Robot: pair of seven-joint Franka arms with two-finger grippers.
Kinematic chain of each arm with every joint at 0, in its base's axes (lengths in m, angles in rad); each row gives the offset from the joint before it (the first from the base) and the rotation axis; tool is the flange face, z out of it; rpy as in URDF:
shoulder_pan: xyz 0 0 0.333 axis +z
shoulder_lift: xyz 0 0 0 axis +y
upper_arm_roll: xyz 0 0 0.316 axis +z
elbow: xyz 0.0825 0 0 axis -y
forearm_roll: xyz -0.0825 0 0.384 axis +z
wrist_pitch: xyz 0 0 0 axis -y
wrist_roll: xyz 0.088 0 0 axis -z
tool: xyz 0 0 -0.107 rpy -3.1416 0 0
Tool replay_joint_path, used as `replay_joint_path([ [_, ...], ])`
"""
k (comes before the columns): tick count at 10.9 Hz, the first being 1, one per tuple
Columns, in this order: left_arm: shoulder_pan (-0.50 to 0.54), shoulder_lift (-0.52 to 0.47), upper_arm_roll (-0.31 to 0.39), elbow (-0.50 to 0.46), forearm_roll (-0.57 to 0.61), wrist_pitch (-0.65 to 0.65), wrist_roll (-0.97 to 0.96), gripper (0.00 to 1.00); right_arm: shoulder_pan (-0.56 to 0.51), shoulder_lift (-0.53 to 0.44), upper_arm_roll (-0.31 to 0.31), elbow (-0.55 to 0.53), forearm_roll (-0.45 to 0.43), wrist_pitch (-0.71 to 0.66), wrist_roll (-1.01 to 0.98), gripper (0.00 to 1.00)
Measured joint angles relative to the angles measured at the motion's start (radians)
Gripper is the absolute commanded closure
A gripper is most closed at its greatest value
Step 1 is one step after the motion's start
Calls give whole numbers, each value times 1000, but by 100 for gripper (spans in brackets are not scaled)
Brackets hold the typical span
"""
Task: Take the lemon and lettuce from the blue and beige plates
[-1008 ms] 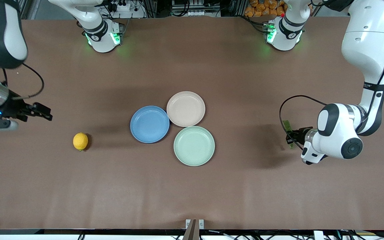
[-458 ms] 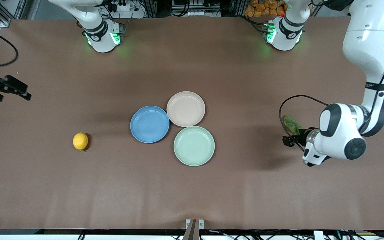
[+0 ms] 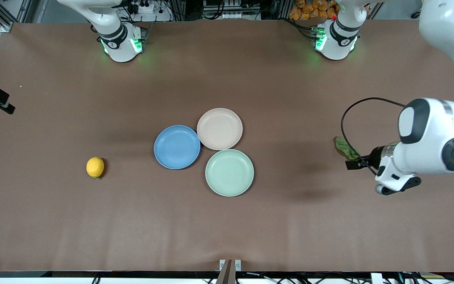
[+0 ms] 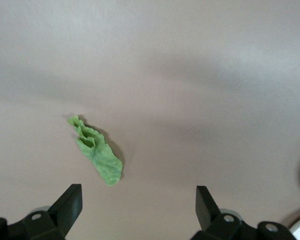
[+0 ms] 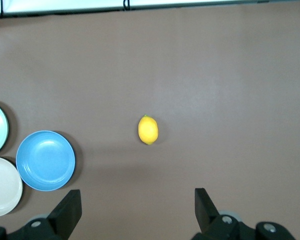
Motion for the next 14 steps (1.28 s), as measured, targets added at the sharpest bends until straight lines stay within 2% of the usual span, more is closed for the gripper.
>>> replay_joint_path([
  [4, 8, -109, 8, 19, 8, -11, 18, 0, 10, 7, 4, 16, 1, -3, -2, 0],
  [6, 8, -155, 23, 48, 8, -105, 79, 0, 13, 10, 16, 18, 1, 4, -2, 0],
  [9, 10, -202, 54, 114, 8, -201, 135, 0, 17, 17, 19, 19, 1, 5, -2, 0],
  [14, 9, -249, 69, 125, 47, -216, 146, 0, 17, 33, 19, -18, 1, -6, -2, 0],
])
